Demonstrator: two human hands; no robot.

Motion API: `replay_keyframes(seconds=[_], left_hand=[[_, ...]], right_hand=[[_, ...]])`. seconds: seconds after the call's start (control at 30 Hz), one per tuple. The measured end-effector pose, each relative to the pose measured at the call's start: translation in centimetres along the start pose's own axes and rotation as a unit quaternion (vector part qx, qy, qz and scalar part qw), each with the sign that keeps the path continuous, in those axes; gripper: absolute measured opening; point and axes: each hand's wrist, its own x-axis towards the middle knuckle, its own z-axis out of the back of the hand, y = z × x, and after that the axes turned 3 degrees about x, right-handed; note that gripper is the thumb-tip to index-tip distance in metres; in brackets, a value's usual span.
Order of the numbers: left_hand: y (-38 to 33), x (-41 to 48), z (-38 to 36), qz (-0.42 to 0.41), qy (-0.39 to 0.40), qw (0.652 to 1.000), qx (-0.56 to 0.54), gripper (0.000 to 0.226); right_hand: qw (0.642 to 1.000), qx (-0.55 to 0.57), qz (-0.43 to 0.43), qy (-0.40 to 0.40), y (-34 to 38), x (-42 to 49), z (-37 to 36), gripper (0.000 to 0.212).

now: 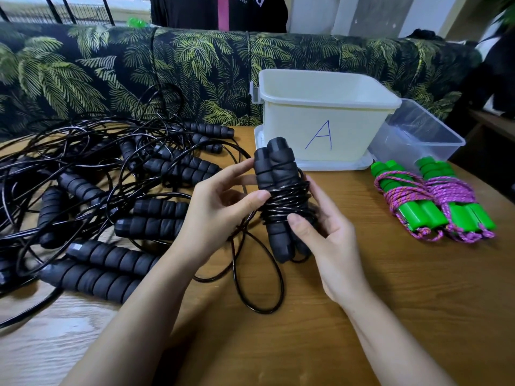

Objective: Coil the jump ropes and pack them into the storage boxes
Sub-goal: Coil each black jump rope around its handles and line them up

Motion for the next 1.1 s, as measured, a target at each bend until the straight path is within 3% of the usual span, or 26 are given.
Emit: replay_keyframes(seconds=[0.2, 0.33, 0.47, 0.57, 0.67, 0.8, 0.87, 0.97, 1.1], left_hand=[[-0.1, 0.2, 0.4, 0.033, -0.012, 0.999, -0.037, 0.044], [-0.1, 0.2, 0.1, 0.068, 0.011, 0.995, -0.076, 0.051], [0.0, 0.1, -0.4, 0.086, -0.04, 0.991, -0.091, 0.054], [-0.1, -0.1, -1.2, 0.083, -0.085, 0.989, -0.093, 0.052], [0.1, -0.4, -1.8, 0.07, -0.11, 0.988, -0.077, 0.042], [0.0, -0.8, -2.1, 0.074, -0.092, 0.992, -0.048, 0.045], [-0.2, -0.9, -2.2, 0.076, -0.064, 0.995, -0.029, 0.043], [-0.1, -0.8, -2.0, 0.074, -0.017, 0.997, -0.021, 0.046], [0.1, -0.3, -0.9, 0.053, 0.021, 0.998, -0.015, 0.044]], right_hand=[[0.993, 0.098, -0.064, 0.019, 0.4, 0.2, 0.1, 0.066], [0.993, 0.098, -0.063, 0.032, 0.2, 0.2, 0.1, 0.065], [0.997, -0.077, 0.017, -0.027, -0.4, 0.3, 0.3, 0.053], [0.97, -0.209, 0.111, -0.046, -0.8, 0.2, 0.3, 0.046], [0.934, -0.323, 0.146, -0.039, -1.0, -0.2, -0.2, 0.047], [0.855, -0.506, 0.107, -0.046, -1.4, -0.9, -1.4, 0.091], [0.834, -0.542, 0.077, -0.06, -1.3, -0.9, -1.8, 0.109], [0.834, -0.535, 0.098, -0.091, -1.4, -0.6, -1.4, 0.106], [0.887, -0.441, 0.102, -0.091, -1.2, -0.5, -0.8, 0.1]])
